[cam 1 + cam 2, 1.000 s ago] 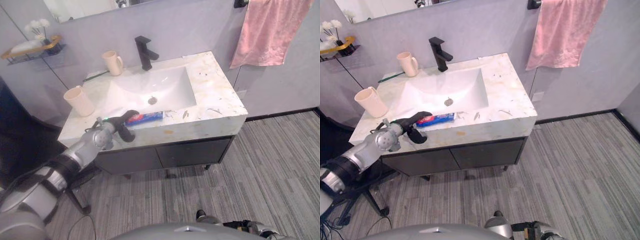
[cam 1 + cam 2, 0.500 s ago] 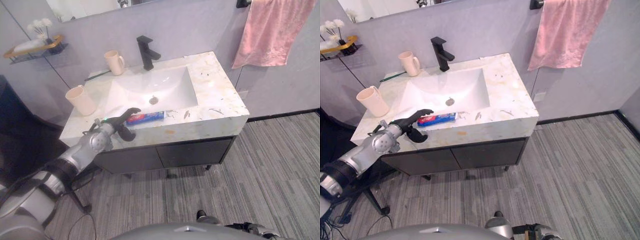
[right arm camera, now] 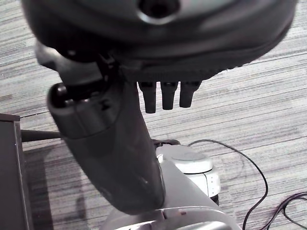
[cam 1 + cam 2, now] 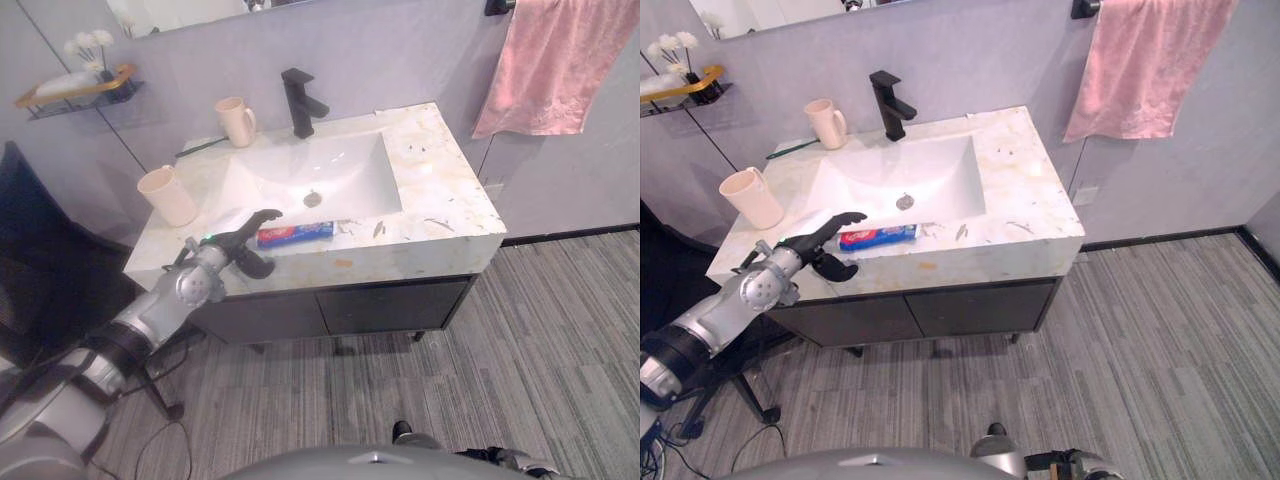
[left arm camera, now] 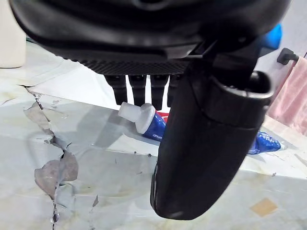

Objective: Organize the bathroom.

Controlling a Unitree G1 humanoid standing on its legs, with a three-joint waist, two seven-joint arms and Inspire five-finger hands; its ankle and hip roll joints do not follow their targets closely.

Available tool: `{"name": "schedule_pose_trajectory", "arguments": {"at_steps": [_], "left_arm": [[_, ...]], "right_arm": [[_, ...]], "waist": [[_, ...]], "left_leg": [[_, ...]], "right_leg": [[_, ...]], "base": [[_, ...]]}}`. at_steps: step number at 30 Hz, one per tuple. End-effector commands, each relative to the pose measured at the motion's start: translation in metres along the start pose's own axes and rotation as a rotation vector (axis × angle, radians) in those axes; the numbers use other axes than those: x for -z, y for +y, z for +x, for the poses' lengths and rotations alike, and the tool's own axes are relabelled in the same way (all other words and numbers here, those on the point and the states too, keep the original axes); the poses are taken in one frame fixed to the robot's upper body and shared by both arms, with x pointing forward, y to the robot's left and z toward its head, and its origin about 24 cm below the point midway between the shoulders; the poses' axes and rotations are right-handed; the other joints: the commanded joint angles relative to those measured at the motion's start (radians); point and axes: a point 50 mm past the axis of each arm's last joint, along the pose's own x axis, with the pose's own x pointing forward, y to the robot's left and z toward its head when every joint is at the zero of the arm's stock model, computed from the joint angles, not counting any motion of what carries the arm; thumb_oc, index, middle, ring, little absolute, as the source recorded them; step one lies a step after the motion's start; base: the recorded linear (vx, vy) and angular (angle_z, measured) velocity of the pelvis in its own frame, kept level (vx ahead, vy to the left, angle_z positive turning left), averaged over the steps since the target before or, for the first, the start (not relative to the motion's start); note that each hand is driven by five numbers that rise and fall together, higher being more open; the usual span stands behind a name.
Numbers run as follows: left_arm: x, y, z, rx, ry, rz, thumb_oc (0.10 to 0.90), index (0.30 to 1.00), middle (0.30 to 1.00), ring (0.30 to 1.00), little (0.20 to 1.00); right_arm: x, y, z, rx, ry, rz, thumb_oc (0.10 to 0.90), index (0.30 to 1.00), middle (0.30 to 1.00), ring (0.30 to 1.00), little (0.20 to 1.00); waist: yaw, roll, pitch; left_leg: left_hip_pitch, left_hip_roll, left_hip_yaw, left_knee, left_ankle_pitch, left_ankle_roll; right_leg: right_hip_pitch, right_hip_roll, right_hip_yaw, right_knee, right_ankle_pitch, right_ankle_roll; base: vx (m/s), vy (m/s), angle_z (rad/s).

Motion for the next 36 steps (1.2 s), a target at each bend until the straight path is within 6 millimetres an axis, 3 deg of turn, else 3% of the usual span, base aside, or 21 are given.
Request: {"name": "schedule_pose_trajectory", "arguments": {"at_steps": [1,17,28,36], "left_arm": [[-0.009,0.092,-0.006,-0.379,-0.077,0.070,0.800,0.900,0.900,0.900,0.900],[0.000,0.093,-0.014,-0.351,-0.069,0.076,0.800,0.900,0.900,0.900,0.900],[-0.015,0.101,-0.016,-0.461,-0.163,0.084,0.800,0.900,0.900,0.900,0.900],[-0.025,0.123,-0.025,-0.662,-0.212,0.104,0.800,0.900,0.900,0.900,0.900]], "right_arm": [[-0.004,0.000,0.000,0.006,0.005,0.019,0.800,0.900,0.900,0.900,0.900],[-0.005,0.002,0.000,0.001,0.003,0.033,0.800,0.900,0.900,0.900,0.900],[-0.005,0.007,0.000,-0.011,0.000,0.036,0.800,0.900,0.900,0.900,0.900],[0.001,0.007,0.001,-0.010,0.009,0.035,0.800,0.900,0.900,0.900,0.900]], "waist": [[-0.005,-0.024,-0.023],[0.002,-0.022,-0.017],[0.005,-0.025,-0.019],[0.011,-0.034,-0.023]], "left_leg": [[-0.018,-0.082,0.019,0.138,-0.120,0.073],[-0.020,-0.085,0.018,0.141,-0.123,0.076],[-0.018,-0.084,0.017,0.136,-0.123,0.074],[-0.017,-0.084,0.016,0.130,-0.121,0.073]], "right_leg": [[-0.025,0.028,0.056,0.188,-0.222,0.041],[-0.033,0.024,0.054,0.202,-0.226,0.043],[-0.032,0.024,0.053,0.199,-0.224,0.045],[-0.028,0.024,0.050,0.187,-0.220,0.046]], "base": [[0.00,0.000,0.00],[0.00,0.000,0.00],[0.00,0.000,0.00],[0.00,0.000,0.00]]}}
